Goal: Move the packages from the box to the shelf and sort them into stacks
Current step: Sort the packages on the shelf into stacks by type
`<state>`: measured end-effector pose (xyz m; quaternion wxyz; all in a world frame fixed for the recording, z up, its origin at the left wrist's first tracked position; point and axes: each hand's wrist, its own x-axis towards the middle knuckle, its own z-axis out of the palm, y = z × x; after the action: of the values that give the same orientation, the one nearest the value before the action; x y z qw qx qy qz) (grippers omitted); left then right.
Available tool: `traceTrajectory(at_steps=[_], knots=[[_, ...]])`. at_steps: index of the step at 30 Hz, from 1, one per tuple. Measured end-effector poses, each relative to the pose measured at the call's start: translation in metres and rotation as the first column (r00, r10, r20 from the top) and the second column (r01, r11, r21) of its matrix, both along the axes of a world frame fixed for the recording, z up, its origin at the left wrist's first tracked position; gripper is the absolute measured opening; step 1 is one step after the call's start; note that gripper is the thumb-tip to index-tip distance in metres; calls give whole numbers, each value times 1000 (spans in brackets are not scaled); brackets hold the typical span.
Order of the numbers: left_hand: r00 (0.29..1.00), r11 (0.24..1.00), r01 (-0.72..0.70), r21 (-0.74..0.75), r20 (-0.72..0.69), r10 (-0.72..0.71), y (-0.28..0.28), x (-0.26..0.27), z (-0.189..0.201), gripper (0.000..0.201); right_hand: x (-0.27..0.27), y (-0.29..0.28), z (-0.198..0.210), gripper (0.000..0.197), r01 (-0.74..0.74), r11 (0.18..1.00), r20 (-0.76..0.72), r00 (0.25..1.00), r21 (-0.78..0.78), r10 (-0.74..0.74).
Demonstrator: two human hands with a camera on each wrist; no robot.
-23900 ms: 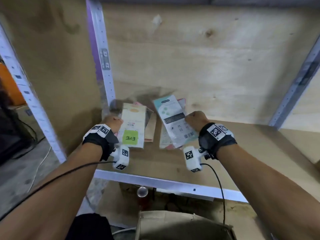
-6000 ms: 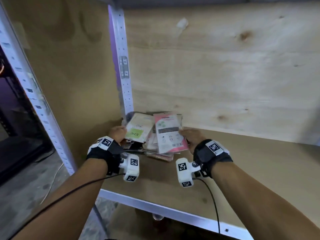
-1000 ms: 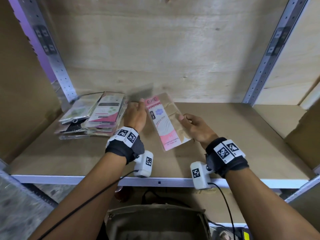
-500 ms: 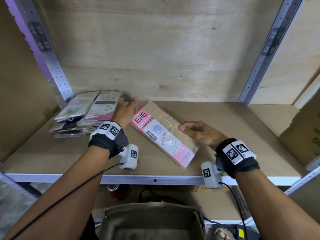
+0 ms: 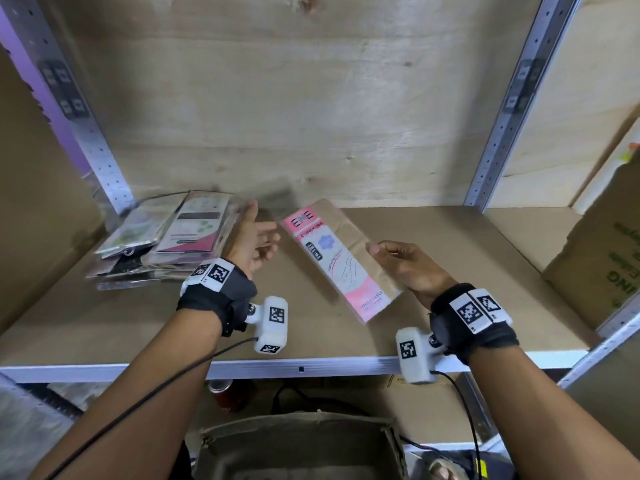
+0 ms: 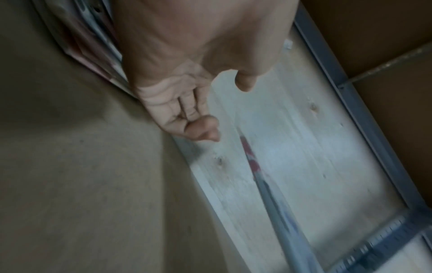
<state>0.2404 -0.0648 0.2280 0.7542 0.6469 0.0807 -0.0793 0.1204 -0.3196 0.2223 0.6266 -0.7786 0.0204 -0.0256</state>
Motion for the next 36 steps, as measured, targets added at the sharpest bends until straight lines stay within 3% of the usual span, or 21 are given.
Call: traceTrajectory(at_steps=[2, 5, 7, 9, 11, 13, 15, 18, 23, 28, 36], knots=[[997, 996, 64, 58, -38, -62, -10, -7, -3, 69, 1, -1, -1, 49, 100, 992, 0, 995, 71, -101], [945, 936, 324, 134, -102, -312, -33, -26, -5, 69, 7, 0, -2, 38, 179, 969, -31, 984, 172, -176], [866, 851, 500, 163, -105, -489, -47, -39, -4, 56, 10, 0, -4, 27, 188, 961, -76, 981, 201, -176], [813, 794, 579, 184, -60, -579, -55, -48, -5, 32, 11, 0, -8, 24, 185, 961, -115, 980, 205, -164], [813, 789, 570, 230, -17, -583, -58, -51, -7, 23, 12, -3, -10, 24, 174, 973, -138, 978, 152, -154], [826, 791, 543, 283, -13, -563, -59, -53, -9, 27, 13, -5, -10, 19, 160, 987, -167, 973, -1, -158], [850, 788, 508, 347, -53, -525, -60, -53, -11, 33, 13, -9, -11, 15, 146, 980, -214, 962, -135, -172], [862, 753, 494, 434, -130, -490, -60, -50, -12, 38, 14, -12, -13, 19, 142, 966, -288, 936, -217, -203], [856, 675, 491, 550, -162, -491, -55, -43, -6, 40, 16, -11, -12, 39, 155, 976, -325, 925, -151, -197], [836, 660, 524, 538, -178, -519, -67, -46, -4, 41, 14, -12, -10, 35, 174, 984, -324, 929, -42, -178], [801, 642, 569, 514, -171, -573, -124, -39, -3, 40, 8, -56, -7, 41, 263, 958, -266, 921, -115, -285]])
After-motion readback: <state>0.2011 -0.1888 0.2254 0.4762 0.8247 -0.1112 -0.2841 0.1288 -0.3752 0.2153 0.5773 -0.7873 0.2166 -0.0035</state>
